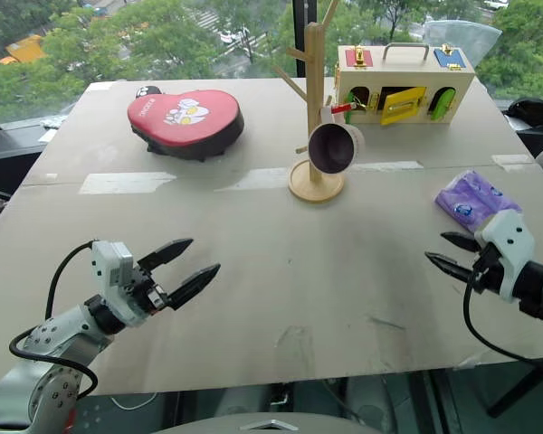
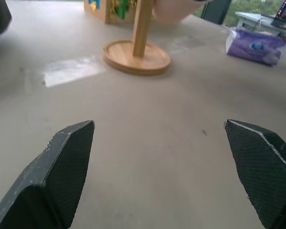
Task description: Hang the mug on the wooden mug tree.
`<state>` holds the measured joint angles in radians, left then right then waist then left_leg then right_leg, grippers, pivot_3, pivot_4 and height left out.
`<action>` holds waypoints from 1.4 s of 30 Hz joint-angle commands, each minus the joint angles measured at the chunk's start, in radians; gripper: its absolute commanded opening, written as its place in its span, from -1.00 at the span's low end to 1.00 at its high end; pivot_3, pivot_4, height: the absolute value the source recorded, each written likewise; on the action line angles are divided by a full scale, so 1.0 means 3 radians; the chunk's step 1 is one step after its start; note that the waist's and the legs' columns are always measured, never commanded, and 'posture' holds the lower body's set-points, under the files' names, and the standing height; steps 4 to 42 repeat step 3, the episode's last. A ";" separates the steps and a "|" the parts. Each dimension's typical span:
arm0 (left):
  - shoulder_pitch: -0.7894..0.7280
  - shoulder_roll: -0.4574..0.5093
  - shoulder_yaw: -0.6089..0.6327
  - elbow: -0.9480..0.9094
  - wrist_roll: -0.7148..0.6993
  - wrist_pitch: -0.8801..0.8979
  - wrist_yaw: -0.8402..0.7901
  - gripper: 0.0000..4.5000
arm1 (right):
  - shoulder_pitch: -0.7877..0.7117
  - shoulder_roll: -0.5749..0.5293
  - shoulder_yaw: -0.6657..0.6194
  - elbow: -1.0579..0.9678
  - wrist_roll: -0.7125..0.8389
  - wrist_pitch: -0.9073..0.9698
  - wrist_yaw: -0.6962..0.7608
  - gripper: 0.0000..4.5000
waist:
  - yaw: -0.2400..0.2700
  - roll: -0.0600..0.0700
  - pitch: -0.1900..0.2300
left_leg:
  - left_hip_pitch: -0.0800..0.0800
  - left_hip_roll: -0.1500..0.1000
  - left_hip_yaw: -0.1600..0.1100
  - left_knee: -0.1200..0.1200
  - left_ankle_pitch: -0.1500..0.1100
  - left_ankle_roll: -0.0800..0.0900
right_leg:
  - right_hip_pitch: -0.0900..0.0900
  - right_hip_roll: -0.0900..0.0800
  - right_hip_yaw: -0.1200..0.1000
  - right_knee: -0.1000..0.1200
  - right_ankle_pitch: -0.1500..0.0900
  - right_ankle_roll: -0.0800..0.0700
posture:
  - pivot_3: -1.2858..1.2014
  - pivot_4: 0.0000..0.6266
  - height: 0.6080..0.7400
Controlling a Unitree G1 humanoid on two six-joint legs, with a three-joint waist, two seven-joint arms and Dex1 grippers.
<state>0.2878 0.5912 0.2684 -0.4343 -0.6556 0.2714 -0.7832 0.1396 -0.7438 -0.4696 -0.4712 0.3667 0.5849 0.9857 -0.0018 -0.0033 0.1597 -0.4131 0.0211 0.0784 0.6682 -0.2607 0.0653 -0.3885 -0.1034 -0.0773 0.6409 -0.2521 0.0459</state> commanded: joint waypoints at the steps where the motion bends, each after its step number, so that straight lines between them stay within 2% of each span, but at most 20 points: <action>1: -0.0050 0.0101 0.0080 0.0081 -0.0062 0.0020 -0.0189 1.00 | 0.0052 0.0044 -0.0101 -0.0167 0.0084 -0.0009 -0.0208 0.01 | 0.0002 -0.0001 -0.0001 | 0.0000 0.0000 -0.0001 0.0000 0.0000 0.0000 | 0.0000 0.0000 -0.0002 0.0000 0.0000 0.0000 | 0.03 -0.52 0.87; 42: -0.0068 0.0132 0.0068 0.0125 -0.0053 0.0027 -0.0260 1.00 | 0.0066 0.0054 -0.0079 -0.0130 0.0086 -0.0057 -0.0258 0.01 | 0.0003 -0.0002 -0.0002 | -0.0002 0.0000 -0.0002 0.0001 0.0000 0.0000 | 0.0000 0.0000 -0.0003 0.0000 0.0002 -0.0005 | 0.03 -0.52 0.87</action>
